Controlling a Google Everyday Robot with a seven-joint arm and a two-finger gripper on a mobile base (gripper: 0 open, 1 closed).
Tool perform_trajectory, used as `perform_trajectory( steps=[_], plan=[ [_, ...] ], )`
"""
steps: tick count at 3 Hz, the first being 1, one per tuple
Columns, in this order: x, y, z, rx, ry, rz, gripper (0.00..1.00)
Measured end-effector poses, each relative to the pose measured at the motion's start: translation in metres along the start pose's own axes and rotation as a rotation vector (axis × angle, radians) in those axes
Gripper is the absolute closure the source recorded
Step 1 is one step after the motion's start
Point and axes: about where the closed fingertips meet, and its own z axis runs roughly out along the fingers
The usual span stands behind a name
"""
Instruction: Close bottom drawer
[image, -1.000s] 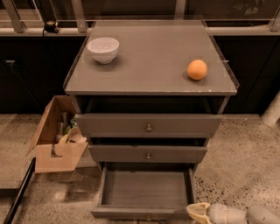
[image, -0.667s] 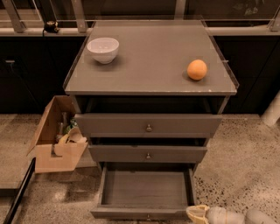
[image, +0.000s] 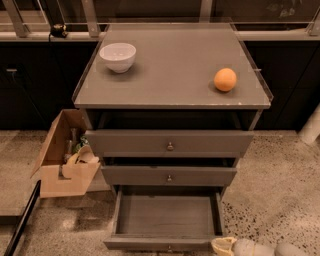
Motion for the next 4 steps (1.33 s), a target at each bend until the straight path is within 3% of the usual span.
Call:
perform_trajectory(
  steps=[2,4],
  plan=[
    [0.024,-0.007,0.011,0.007,0.036,0.036,1.00],
    [0.068,-0.021,0.030,0.024,0.127,0.106,1.00]
  ],
)
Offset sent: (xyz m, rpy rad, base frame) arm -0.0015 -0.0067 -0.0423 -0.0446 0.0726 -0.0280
